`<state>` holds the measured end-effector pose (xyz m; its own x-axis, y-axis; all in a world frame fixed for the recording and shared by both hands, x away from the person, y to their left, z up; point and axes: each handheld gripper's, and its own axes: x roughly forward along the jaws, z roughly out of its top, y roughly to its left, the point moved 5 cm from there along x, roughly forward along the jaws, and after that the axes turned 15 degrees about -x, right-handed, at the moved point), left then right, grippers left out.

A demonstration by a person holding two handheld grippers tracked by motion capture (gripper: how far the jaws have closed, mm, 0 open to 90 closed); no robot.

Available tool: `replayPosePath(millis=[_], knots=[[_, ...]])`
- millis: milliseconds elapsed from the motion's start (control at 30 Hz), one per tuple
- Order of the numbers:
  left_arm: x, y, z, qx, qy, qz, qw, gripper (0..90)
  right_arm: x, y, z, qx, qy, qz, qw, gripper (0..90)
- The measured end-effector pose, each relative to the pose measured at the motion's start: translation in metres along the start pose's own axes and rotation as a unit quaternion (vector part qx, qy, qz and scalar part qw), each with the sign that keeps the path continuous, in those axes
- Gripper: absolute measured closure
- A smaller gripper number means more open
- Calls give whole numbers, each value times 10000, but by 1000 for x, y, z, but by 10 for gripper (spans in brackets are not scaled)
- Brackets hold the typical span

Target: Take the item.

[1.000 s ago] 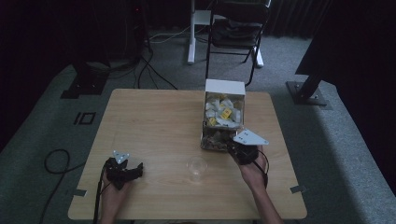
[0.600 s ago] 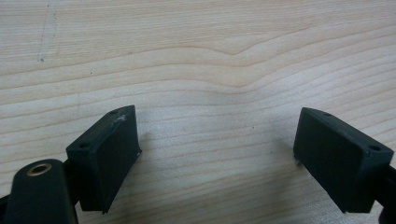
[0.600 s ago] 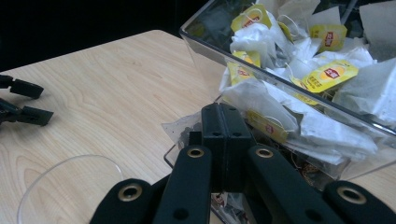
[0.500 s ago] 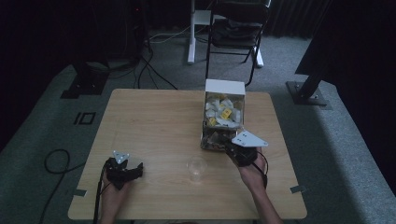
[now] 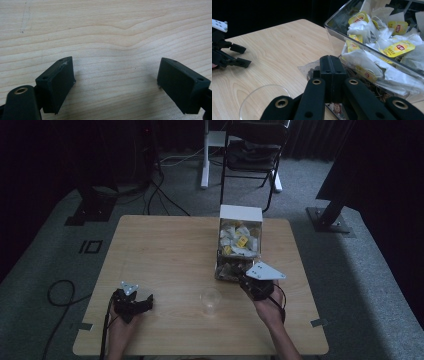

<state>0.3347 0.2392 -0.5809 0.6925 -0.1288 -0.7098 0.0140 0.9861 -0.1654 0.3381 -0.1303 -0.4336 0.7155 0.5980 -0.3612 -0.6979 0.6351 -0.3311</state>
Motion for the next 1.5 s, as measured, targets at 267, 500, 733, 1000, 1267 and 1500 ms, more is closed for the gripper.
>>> replayPosePath(millis=[267,500,733,1000,1267,1500], knots=[[0,0,0,-4,-2,-1,10000,149,-3,3,4,-25,-70,50,10000,900],[0,0,0,-4,-9,0,10000,149,-5,7,8,-89,-112,119,9998,900],[0,0,0,-15,-26,-6,10000,149,-5,12,10,-108,-154,203,9996,900],[0,0,0,-15,-26,-7,10000,149,-6,17,13,-141,-166,264,9994,900],[0,0,0,-3,-17,-4,10000,149,-8,23,16,-215,-208,307,9991,900],[0,0,0,-16,-25,-6,10000,149,-10,27,19,-258,-231,342,9988,900]])
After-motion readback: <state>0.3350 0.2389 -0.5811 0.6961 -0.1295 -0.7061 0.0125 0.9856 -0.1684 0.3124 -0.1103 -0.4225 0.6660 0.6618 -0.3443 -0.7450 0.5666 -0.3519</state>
